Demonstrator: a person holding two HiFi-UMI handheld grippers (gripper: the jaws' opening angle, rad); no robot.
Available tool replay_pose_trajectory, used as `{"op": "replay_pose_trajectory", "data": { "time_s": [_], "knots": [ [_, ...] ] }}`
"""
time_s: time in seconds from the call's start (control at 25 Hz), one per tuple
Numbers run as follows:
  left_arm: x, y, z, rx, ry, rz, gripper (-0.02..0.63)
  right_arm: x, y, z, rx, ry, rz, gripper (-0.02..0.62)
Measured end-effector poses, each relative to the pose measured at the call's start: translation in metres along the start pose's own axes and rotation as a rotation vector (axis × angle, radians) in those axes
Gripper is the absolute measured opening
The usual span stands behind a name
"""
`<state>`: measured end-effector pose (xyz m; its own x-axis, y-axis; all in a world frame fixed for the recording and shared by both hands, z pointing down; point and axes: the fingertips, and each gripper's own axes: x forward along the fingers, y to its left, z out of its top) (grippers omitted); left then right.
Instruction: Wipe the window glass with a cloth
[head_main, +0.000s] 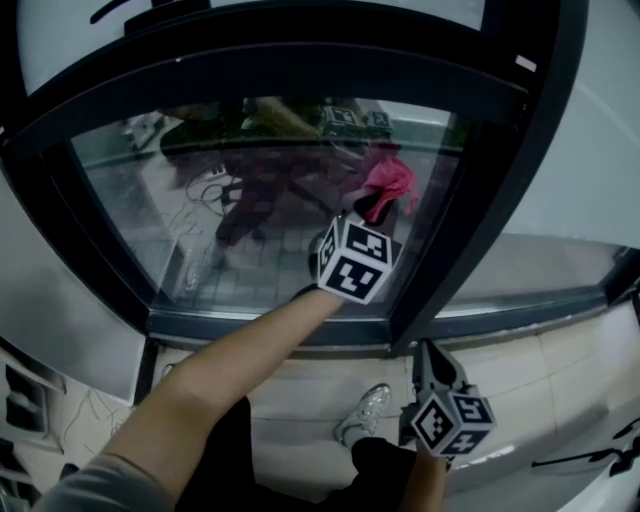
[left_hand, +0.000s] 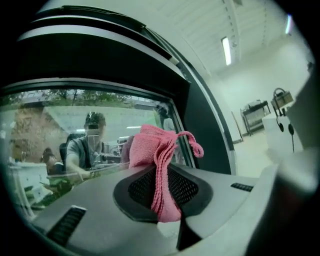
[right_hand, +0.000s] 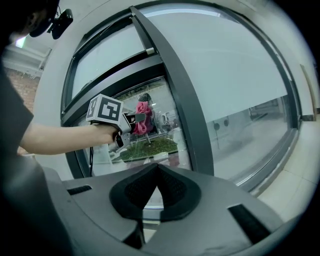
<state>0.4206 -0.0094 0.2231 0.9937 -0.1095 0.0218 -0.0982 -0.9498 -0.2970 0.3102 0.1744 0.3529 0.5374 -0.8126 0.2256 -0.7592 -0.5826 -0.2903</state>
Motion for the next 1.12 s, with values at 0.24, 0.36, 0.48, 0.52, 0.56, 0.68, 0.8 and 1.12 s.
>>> {"op": "replay_pose_trajectory", "data": {
  "time_s": [0.24,0.36,0.48,0.52,0.56,0.68,0.8,1.12],
  "knots": [
    [0.006,-0.027,-0.043,0.141,0.142,-0.131,0.043,0.011,0.000,-0.007,-0.041,0.029,-0.003,0.000],
    [0.008,-0.032,-0.059,0.212,0.186,-0.150,0.044,0.017,-0.002,-0.007,-0.044,0.028,-0.002,0.000],
    [0.009,-0.035,-0.075,0.268,0.227,-0.169,0.044,0.024,-0.007,-0.014,-0.036,0.038,-0.003,0.000],
    [0.010,-0.038,-0.081,0.270,0.241,-0.180,0.044,0.025,-0.009,-0.017,-0.032,0.044,-0.005,0.000],
    [0.011,-0.041,-0.087,0.264,0.252,-0.190,0.044,0.026,-0.011,-0.019,-0.029,0.049,-0.006,0.000],
    [0.011,-0.046,-0.101,0.256,0.269,-0.208,0.044,0.030,-0.014,-0.024,-0.030,0.059,-0.007,0.000],
    [0.010,-0.052,-0.115,0.257,0.282,-0.225,0.044,0.032,-0.016,-0.027,-0.029,0.064,-0.012,0.000],
    [0.009,-0.065,-0.155,0.306,0.328,-0.266,0.044,0.045,-0.020,-0.034,-0.028,0.078,-0.006,0.000]
  ]
}}
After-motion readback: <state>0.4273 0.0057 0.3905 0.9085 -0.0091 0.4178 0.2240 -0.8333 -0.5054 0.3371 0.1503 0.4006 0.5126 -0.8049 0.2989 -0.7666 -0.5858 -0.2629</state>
